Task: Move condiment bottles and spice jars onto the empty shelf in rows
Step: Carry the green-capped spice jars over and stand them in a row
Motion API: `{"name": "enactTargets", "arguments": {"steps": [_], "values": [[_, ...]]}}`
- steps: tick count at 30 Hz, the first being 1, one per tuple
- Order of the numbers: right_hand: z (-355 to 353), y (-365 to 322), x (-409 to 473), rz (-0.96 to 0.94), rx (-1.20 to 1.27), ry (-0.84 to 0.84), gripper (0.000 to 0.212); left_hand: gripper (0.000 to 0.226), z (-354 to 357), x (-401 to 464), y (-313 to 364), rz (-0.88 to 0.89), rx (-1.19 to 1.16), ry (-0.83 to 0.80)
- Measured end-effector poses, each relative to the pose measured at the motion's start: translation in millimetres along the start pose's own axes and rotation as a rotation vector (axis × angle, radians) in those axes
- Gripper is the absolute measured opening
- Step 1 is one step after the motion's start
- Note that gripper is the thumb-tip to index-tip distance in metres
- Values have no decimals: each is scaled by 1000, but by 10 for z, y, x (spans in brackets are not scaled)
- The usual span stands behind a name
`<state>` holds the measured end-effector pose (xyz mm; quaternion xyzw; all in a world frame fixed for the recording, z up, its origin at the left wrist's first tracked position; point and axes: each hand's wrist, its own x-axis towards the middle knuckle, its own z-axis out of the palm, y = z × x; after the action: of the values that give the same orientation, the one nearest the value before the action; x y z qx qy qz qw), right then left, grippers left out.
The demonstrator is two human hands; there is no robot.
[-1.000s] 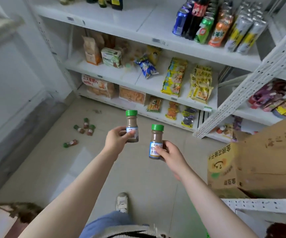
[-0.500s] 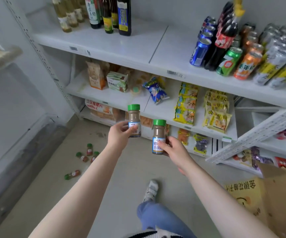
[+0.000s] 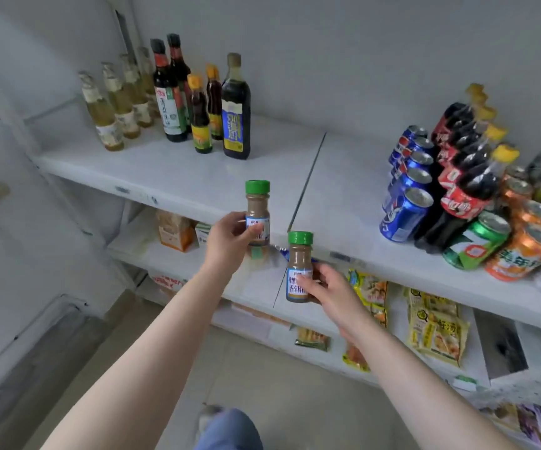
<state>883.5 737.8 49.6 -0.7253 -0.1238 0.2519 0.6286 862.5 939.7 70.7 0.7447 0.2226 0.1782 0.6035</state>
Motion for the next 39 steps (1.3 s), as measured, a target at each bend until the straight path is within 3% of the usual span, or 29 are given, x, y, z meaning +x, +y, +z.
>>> {"name": "enactTargets", "arguments": {"steps": [9, 16, 24, 32, 37, 39], "values": [[92, -348, 1379, -28, 94, 211, 17, 35, 369, 2186, 69, 61, 25, -169], [207, -586, 2046, -42, 150, 334, 17, 30, 752, 3226, 69, 90, 205, -229], [123, -558, 2476, -43, 142, 445, 15, 26, 1014, 3663, -46, 89, 163, -212], [25, -595, 2700, -48, 140, 443, 15, 32, 1069, 3792, -53, 119, 169, -258], [-28, -641, 2850, -61, 66, 423, 19, 63, 1023, 3758, -28, 47, 243, -304], [-37, -646, 2951, -66, 43, 435, 22, 62, 975, 3653, 9, 23, 212, -247]]}}
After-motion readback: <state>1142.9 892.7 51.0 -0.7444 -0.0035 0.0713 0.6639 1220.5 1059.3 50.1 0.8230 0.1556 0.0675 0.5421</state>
